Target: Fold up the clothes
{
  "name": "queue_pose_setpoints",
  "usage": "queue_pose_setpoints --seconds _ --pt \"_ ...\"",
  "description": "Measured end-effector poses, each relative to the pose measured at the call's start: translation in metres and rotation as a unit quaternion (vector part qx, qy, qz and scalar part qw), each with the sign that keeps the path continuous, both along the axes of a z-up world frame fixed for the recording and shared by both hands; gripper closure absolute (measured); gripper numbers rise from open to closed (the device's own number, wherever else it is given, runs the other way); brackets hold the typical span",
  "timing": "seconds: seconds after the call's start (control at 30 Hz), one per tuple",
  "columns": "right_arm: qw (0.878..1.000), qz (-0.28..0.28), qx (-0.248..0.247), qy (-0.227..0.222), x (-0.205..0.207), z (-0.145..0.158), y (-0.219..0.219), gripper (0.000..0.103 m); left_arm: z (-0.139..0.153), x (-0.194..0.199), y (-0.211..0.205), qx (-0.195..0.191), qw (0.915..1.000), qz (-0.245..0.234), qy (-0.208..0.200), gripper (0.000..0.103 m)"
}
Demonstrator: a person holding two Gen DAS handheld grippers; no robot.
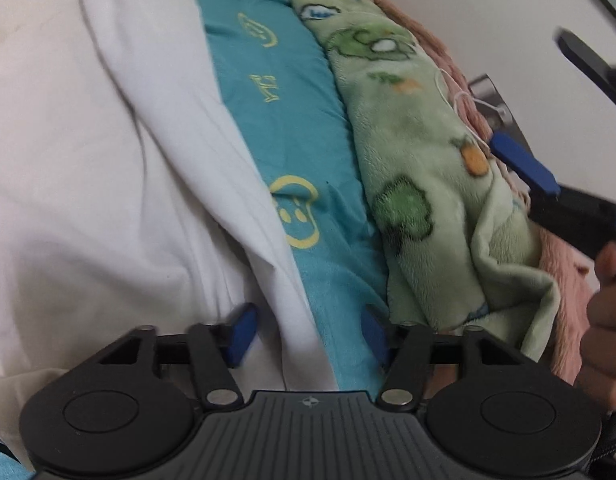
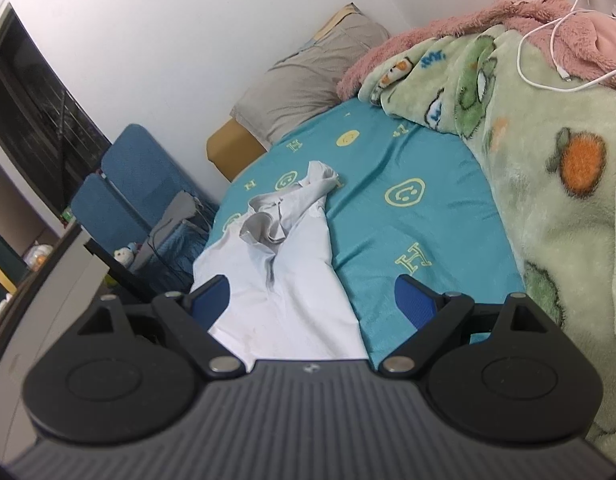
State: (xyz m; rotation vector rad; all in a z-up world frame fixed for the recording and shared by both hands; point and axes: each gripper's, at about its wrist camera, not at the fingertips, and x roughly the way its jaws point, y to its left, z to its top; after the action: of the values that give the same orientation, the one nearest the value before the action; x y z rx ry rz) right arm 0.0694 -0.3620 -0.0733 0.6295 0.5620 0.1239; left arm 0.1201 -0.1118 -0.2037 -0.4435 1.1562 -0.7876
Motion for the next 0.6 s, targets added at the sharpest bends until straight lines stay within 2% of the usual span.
queue_pose_setpoints --seconds 0.07,0.1,0.27,0.4,0.53,0.6 --pt "1.0 -0.001 -0.006 0.005 0.001 -0.001 0.002 0.012 0.003 -0.003 -0.002 0.007 0.9998 -0.01 -0.014 0.096" --pt "1.0 -0.001 -0.009 0.007 0.001 -0.002 0.003 0.012 0.005 -0.005 -0.002 0.01 0.9996 -0.015 -0.02 0.098" --pt "1.0 -0.016 -0.013 0.021 0.003 -0.006 -0.001 0.012 0.031 -0.007 0.016 0.012 0.9998 -0.004 -0.014 0.101" --pt "0.999 -0.007 -0.011 0.034 0.003 -0.012 0.001 0.012 0.054 -0.007 0.041 0.022 0.9997 0.009 0.006 0.101" --pt "0.999 0.006 0.003 0.045 0.007 -0.019 0.004 0.012 0.064 -0.003 0.072 0.061 0.9974 0.032 0.022 0.101" --pt "0.999 0.007 0.001 0.049 0.01 -0.02 0.006 0.012 0.065 -0.002 0.083 0.092 0.9948 0.038 0.02 0.101"
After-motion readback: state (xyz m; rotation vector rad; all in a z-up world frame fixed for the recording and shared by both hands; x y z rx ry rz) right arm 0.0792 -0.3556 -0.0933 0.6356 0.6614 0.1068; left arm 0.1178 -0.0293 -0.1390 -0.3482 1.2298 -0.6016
